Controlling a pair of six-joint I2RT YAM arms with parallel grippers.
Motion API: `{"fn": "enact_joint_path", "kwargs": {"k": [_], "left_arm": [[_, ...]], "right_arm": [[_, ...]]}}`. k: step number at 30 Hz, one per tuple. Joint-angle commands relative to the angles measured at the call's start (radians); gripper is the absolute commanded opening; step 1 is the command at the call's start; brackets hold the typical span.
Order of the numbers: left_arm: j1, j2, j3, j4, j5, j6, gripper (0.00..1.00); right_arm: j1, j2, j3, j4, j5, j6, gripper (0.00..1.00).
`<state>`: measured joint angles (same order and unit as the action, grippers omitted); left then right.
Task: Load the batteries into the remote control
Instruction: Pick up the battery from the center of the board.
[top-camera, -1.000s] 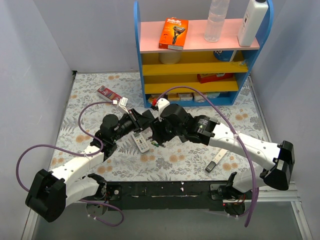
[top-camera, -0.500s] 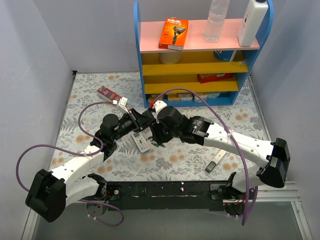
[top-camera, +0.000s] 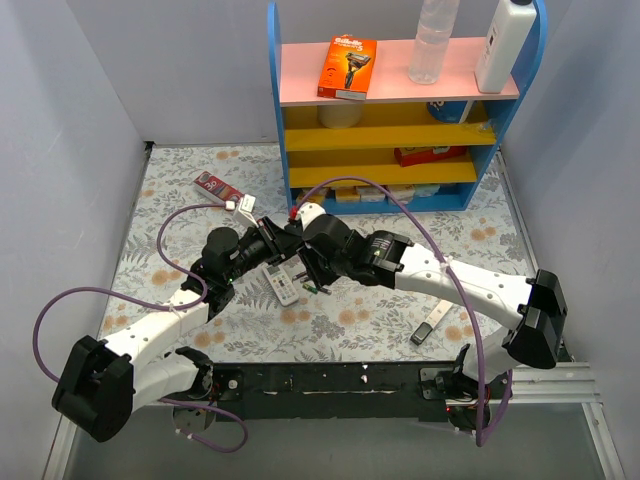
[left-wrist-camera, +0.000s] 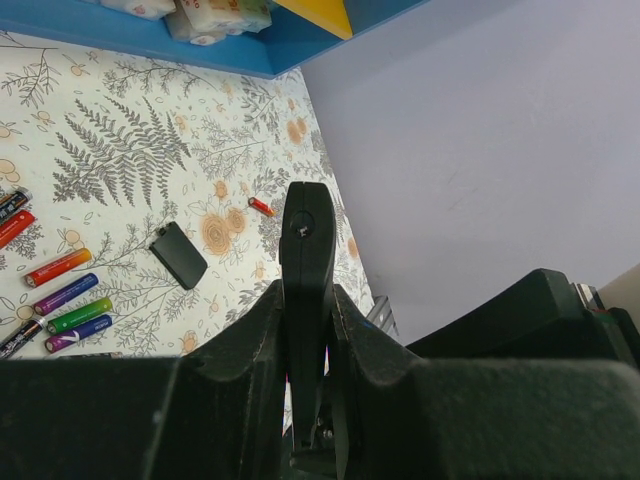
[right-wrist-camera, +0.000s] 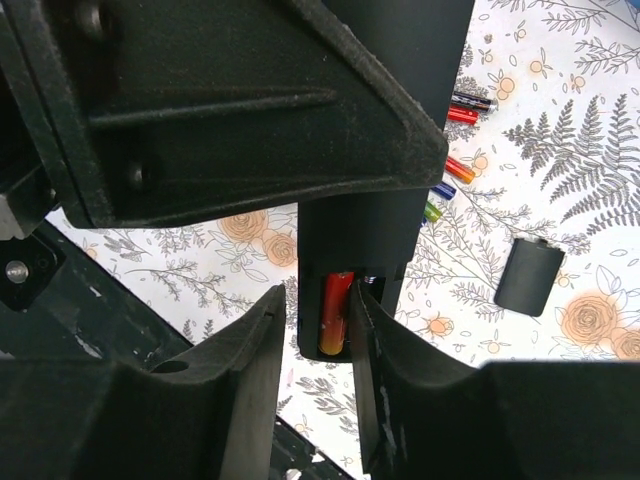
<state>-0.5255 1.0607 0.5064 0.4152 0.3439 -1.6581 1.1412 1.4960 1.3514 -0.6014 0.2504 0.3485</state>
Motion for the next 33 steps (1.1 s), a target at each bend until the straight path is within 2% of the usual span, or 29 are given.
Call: {"fn": "enact_joint_path", "kwargs": {"k": [1, 4, 9, 12, 16, 20, 23, 28, 33], "left_arm": [[-0.007, -0.007, 0.038, 0.031, 0.004, -0.022, 0.0], [-0.005, -0.005, 0.038, 0.025, 0.004, -0.019, 0.0], [-0.007, -0.007, 0.023, 0.039, 0.01, -0.003, 0.0], [-0.007, -0.013, 0.001, 0.036, 0.004, 0.032, 0.0], [-0.004, -0.028, -0.048, 0.037, -0.009, 0.061, 0.0], [0.002, -0.037, -0.084, 0.043, -0.026, 0.077, 0.0], [0.007, -0.042, -0.109, 0.068, -0.026, 0.073, 0.0], [0.009, -0.045, -0.135, 0.129, 0.013, 0.067, 0.0], [0.009, -0.059, -0.149, 0.165, 0.04, 0.075, 0.0]], "right_arm": [[0.025, 0.024, 0.055, 0.017, 0.015, -0.008, 0.34], [0.034, 0.029, 0.051, 0.015, 0.024, -0.009, 0.27], [0.034, 0.014, 0.046, 0.022, 0.004, -0.008, 0.33], [0.034, -0.016, 0.057, 0.025, 0.004, -0.02, 0.43], [0.032, -0.065, 0.098, -0.008, 0.012, -0.048, 0.64], [-0.004, -0.124, 0.089, -0.044, -0.006, -0.091, 0.73], [-0.108, -0.195, 0.01, -0.064, -0.049, -0.123, 0.78], [-0.409, -0.299, -0.139, -0.095, -0.12, -0.189, 0.79], [-0.667, -0.307, -0.25, -0.097, -0.175, -0.25, 0.78]]}}
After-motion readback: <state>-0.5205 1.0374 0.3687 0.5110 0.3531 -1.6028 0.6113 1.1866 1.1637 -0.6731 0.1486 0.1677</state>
